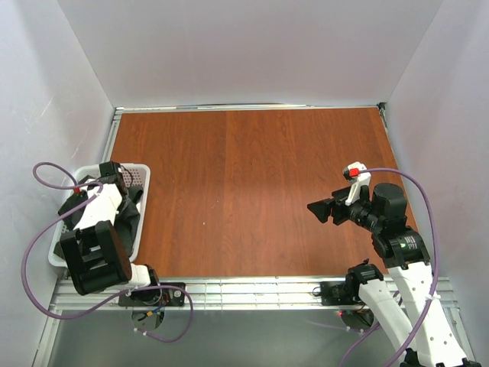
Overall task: Fold and stack the long sleeve shirts
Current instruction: Grab the shirt from the pile, then move the shirt to the center of the board
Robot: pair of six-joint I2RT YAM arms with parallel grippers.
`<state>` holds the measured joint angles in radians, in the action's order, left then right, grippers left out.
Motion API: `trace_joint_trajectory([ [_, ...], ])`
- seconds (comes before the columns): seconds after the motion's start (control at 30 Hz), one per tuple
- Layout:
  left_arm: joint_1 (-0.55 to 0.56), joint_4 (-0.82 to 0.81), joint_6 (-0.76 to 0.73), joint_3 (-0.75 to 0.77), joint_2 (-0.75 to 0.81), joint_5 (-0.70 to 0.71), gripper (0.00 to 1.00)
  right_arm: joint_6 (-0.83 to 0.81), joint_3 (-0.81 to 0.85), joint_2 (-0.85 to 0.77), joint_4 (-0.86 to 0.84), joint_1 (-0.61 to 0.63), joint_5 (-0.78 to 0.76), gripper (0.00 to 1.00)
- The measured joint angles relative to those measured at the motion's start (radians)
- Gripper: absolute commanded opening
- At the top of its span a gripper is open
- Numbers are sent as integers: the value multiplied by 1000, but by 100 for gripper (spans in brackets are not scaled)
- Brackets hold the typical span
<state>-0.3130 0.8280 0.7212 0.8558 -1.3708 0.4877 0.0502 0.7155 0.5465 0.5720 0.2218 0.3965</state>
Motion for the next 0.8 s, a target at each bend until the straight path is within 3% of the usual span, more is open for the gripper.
trace_joint_trajectory([
  [0.03,1,-3,-4,0,0,-2,11,0,-4,-5,0,0,0,99],
  [0.1,0,-5,-7,1,0,-5,0,3,-13,-16,-2,0,-2,99],
  [0.3,0,58,-43,106,59,-5,0,14,-40,-57,-14,0,-12,98],
  [0.37,2,85,-55,192,80,6,0,18,-41,-61,-18,0,-16,99],
  [0.47,55,126,-79,441,97,60,0,21,-41,-61,-24,0,-20,98],
  [0.57,206,158,-97,677,80,119,0,22,-41,-60,-26,0,-24,99],
  [0.8,741,137,-232,1245,-143,222,0,26,-34,-55,-28,0,-41,99],
])
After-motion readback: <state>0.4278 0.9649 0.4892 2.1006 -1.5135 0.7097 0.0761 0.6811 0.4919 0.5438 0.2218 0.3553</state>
